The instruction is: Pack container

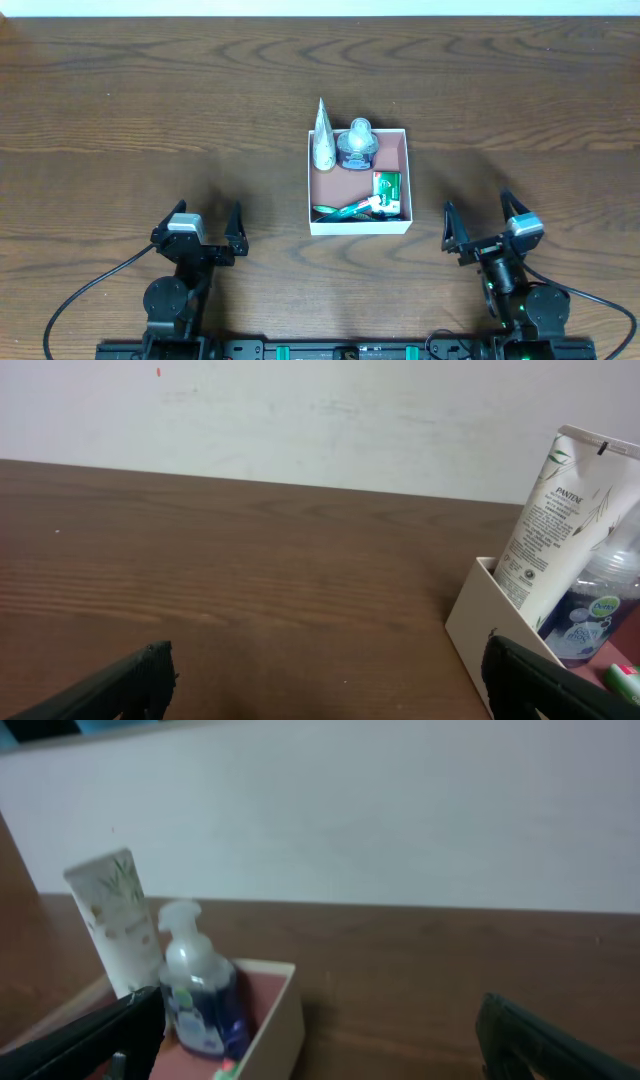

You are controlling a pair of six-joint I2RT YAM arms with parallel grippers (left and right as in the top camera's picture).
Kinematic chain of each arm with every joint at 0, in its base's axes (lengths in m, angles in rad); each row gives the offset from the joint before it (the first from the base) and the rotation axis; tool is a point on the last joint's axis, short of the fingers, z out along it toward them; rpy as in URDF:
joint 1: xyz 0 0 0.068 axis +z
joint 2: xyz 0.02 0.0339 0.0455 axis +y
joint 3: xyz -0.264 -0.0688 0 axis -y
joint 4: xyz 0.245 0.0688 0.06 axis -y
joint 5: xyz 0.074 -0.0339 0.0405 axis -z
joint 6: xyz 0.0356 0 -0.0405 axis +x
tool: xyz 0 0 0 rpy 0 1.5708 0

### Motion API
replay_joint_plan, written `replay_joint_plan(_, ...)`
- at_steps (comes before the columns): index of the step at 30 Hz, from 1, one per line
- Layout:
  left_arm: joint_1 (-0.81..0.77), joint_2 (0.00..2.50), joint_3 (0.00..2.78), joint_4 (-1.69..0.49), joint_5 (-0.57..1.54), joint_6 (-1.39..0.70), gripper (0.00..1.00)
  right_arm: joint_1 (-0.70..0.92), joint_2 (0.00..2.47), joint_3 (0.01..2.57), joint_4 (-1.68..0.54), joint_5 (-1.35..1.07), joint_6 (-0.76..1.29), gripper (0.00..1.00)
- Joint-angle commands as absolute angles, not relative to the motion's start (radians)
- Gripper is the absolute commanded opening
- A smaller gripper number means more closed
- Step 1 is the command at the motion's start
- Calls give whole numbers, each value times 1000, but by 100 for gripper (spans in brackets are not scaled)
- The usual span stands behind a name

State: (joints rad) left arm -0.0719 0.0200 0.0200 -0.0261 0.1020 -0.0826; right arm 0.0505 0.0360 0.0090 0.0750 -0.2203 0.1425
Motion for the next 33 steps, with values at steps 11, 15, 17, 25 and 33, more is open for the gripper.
replay_joint_plan(11, -66, 23, 5, -62, 120, -91, 98, 51, 6, 6, -60, -176, 6, 99)
replay_joint_plan(15, -66, 23, 5, -62, 120, -91, 98, 51, 6, 6, -60, -176, 2, 99)
replay_joint_plan(17, -66, 23, 5, -62, 120, -91, 98, 49, 6, 6, -60, -176, 2, 99)
replay_joint_plan(25, -66, 23, 5, -62, 120, -91, 98, 25, 6, 6, -59, -176, 2, 99)
replay_joint_plan(33, -66, 23, 5, -62, 120, -91, 98, 25, 6, 6, -60, -176, 2, 99)
